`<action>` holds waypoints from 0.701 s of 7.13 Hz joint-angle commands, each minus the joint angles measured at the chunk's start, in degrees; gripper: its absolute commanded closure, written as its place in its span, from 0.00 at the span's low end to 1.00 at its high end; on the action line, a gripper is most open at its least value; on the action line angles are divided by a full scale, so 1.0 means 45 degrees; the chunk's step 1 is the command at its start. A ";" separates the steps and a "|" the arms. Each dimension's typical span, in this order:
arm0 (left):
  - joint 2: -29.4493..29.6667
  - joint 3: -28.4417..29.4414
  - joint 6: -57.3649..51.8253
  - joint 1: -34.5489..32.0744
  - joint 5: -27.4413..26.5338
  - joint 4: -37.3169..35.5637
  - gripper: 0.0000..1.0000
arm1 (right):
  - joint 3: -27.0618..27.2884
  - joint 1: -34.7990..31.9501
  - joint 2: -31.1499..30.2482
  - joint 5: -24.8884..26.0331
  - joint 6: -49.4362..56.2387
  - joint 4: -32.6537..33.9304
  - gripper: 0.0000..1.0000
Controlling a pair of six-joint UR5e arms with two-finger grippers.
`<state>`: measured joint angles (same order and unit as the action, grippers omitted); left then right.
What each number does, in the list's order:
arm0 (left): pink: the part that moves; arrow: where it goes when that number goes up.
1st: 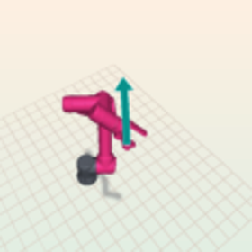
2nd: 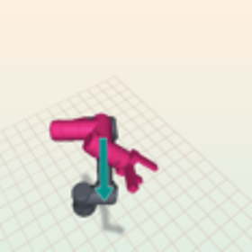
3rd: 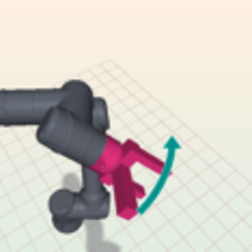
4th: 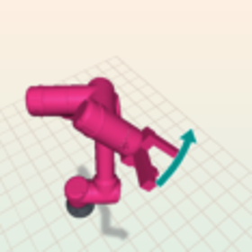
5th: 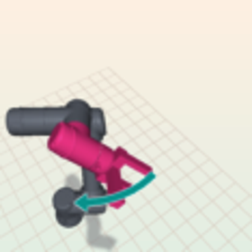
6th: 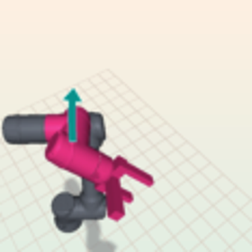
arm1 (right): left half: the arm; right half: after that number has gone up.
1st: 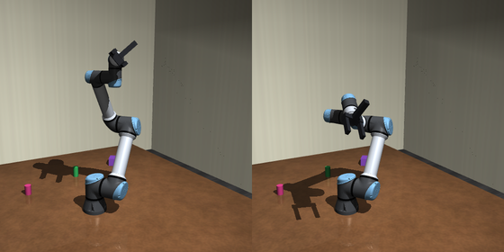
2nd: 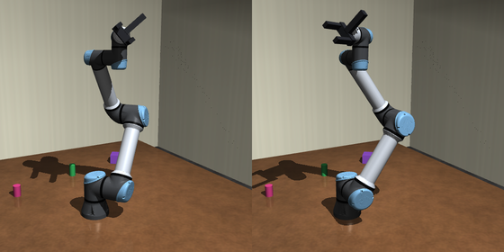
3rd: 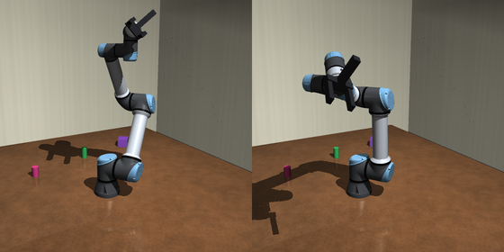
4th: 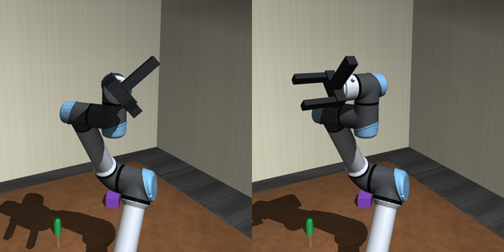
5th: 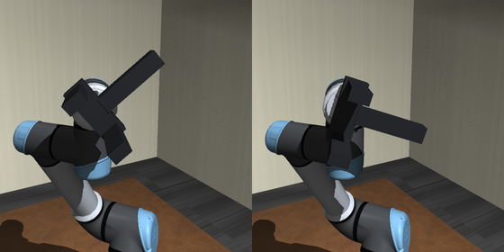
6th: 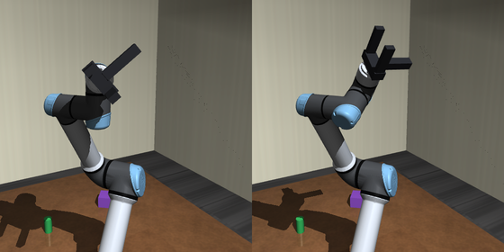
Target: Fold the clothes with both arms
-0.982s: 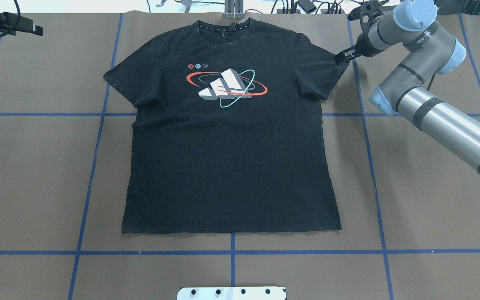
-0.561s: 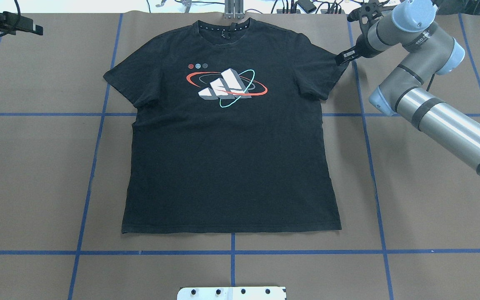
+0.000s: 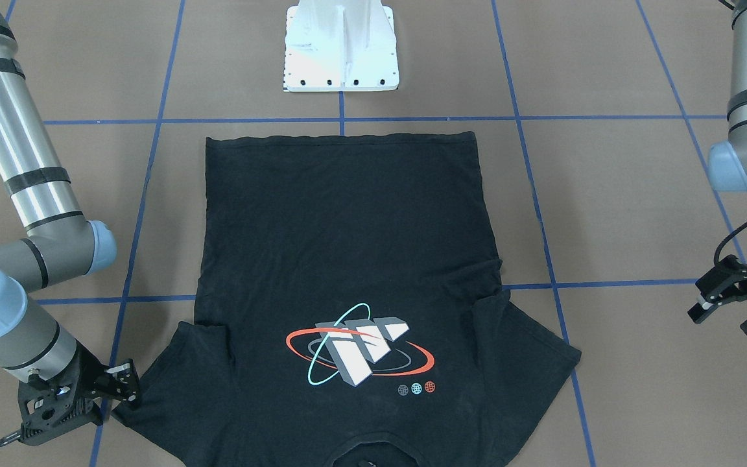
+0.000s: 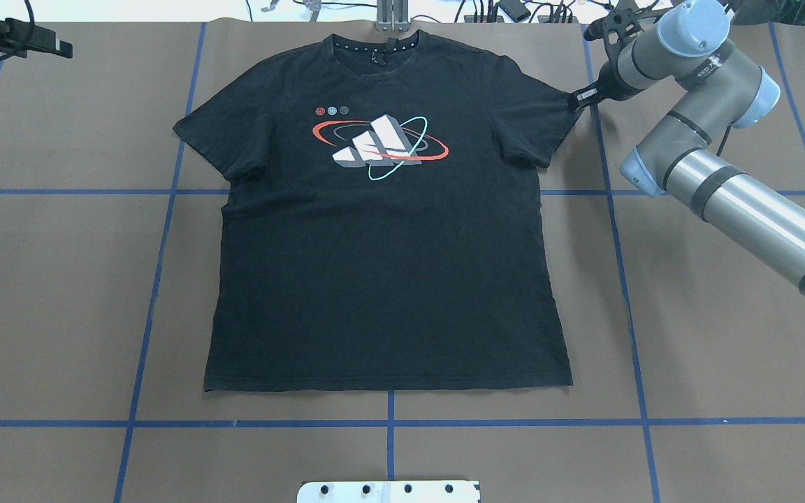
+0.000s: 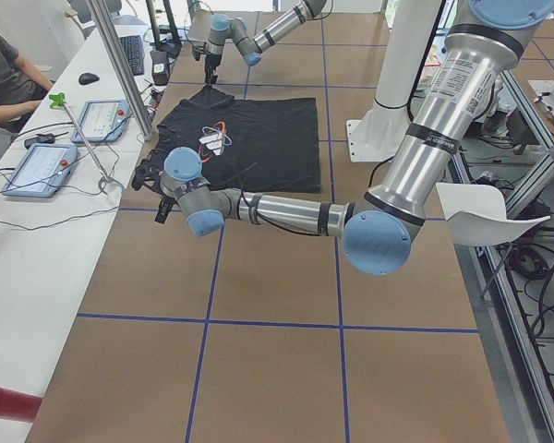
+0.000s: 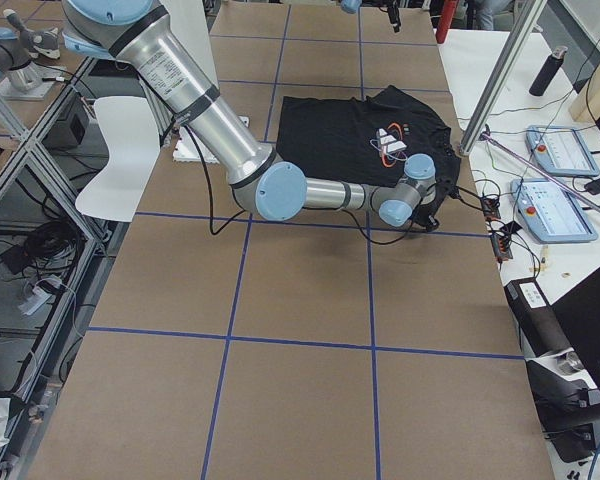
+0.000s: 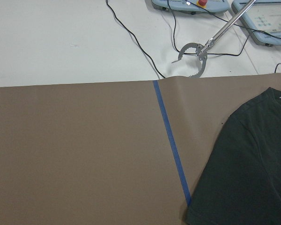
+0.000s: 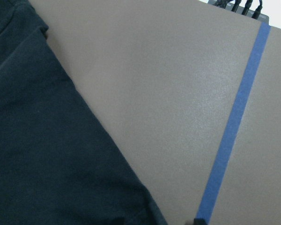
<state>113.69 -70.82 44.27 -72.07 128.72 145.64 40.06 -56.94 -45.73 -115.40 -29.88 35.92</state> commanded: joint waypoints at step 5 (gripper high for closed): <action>-0.0011 -0.0003 0.0007 -0.0019 0.0008 0.0000 0.00 | -0.0093 -0.0003 0.0123 -0.0019 -0.0039 0.0005 1.00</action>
<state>113.65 -70.84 44.30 -72.15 128.76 145.63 39.55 -56.96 -45.29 -115.40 -29.98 35.96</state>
